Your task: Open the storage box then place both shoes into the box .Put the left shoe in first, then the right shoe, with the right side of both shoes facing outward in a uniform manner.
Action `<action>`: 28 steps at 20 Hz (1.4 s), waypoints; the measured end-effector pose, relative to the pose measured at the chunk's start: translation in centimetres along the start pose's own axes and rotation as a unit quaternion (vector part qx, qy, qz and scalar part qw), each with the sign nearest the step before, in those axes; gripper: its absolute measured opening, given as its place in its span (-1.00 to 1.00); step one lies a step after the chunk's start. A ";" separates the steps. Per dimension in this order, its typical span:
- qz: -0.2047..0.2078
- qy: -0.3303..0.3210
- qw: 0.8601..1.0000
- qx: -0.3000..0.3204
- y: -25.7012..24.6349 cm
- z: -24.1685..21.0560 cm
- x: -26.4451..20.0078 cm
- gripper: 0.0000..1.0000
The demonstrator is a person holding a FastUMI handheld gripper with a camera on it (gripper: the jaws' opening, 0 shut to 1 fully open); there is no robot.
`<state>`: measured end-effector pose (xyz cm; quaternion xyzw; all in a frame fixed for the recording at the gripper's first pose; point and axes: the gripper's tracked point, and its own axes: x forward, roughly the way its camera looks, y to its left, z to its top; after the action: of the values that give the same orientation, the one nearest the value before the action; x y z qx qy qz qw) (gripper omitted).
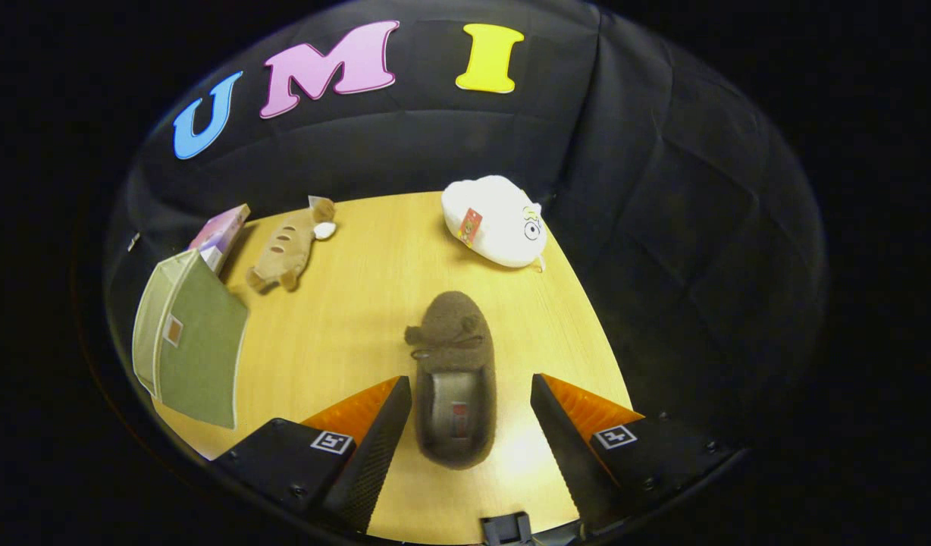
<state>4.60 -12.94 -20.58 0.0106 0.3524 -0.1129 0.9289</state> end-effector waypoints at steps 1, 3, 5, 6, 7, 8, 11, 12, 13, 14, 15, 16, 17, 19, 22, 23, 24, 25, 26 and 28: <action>0.001 0.010 1.000 -0.005 -0.7 -0.4 0.9 0.98; 0.007 0.029 0.999 -0.011 -1.6 -1.6 2.6 0.98; 0.015 0.044 0.999 -0.008 -2.1 -2.3 4.4 0.97; 0.019 0.049 0.999 -0.004 -2.3 -2.4 5.4 0.97; 0.026 0.053 0.998 0.001 -2.3 -2.4 6.3 0.97; 0.031 0.057 0.998 0.006 -2.2 -2.4 7.3 0.97; 0.054 0.073 0.995 0.038 -1.3 -2.4 9.7 0.87; 0.063 0.079 0.994 0.045 -0.8 -2.6 10.2 0.65; 0.074 0.080 0.993 0.052 -0.3 -2.6 10.4 0.54; 0.068 0.076 0.993 0.052 -0.4 -2.4 10.6 0.20; 0.064 0.071 0.994 0.048 -0.6 -2.3 10.9 -0.05; 0.060 0.067 0.995 0.049 -0.7 -2.2 11.0 -0.27; 0.054 0.067 0.995 0.051 -0.9 -2.1 11.1 -0.48; 0.048 0.067 0.995 0.050 -1.0 -2.0 11.1 -0.77; 0.056 0.073 0.995 0.044 -0.6 -2.1 10.6 -0.85; 0.056 0.076 0.994 0.048 -0.4 -2.1 10.2 -0.85; 0.055 0.074 0.995 0.049 -0.1 -1.9 9.6 -0.85; 0.055 0.069 0.995 0.048 0.1 -1.6 8.9 -0.85; 0.056 0.065 0.995 0.048 0.6 -1.1 8.1 -0.85; 0.063 0.058 0.995 0.050 1.9 -0.1 6.3 -0.85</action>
<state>9.56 -12.34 -24.87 0.0862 0.3980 -0.0705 0.9106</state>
